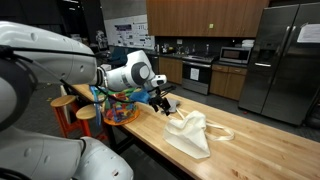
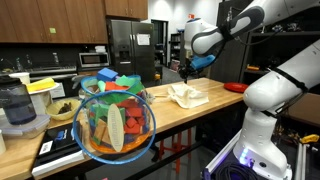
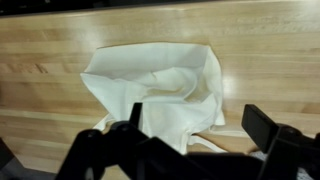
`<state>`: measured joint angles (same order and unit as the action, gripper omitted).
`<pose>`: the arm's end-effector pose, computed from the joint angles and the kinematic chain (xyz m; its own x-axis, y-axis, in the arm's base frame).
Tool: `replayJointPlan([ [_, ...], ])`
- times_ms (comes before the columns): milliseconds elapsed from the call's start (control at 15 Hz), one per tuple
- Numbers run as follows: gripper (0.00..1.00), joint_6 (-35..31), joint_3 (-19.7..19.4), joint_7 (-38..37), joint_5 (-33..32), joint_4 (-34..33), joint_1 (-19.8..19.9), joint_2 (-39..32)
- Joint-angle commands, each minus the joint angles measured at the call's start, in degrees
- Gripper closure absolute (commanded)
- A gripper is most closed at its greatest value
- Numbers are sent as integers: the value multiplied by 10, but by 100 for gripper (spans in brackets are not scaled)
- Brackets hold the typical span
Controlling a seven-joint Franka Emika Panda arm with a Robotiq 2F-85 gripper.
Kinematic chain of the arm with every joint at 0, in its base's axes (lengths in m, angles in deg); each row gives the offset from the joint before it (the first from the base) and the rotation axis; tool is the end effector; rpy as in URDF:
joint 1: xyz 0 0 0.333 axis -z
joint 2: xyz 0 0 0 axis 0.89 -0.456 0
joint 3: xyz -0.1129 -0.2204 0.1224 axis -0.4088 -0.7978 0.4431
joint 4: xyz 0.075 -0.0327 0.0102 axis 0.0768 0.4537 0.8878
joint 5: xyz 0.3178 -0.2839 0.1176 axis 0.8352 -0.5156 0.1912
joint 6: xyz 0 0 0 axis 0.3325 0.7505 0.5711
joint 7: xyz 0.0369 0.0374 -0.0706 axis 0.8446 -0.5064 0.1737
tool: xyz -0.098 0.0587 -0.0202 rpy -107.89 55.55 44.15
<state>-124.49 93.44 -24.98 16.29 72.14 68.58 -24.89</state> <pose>0.4260 0.0203 0.3920 0.9335 -0.2577 0.2493 -0.3161 -0.9197 0.2331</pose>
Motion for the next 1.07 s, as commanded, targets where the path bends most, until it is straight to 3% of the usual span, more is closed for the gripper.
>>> replayJointPlan([
  [0,0,-55,-21,16,-51,23,35,16],
  [267,0,-115,-40,35,-85,37,62,1],
  [600,0,-187,-42,32,-69,71,65,-21],
  [1000,0,-247,-60,74,-81,45,88,-78],
])
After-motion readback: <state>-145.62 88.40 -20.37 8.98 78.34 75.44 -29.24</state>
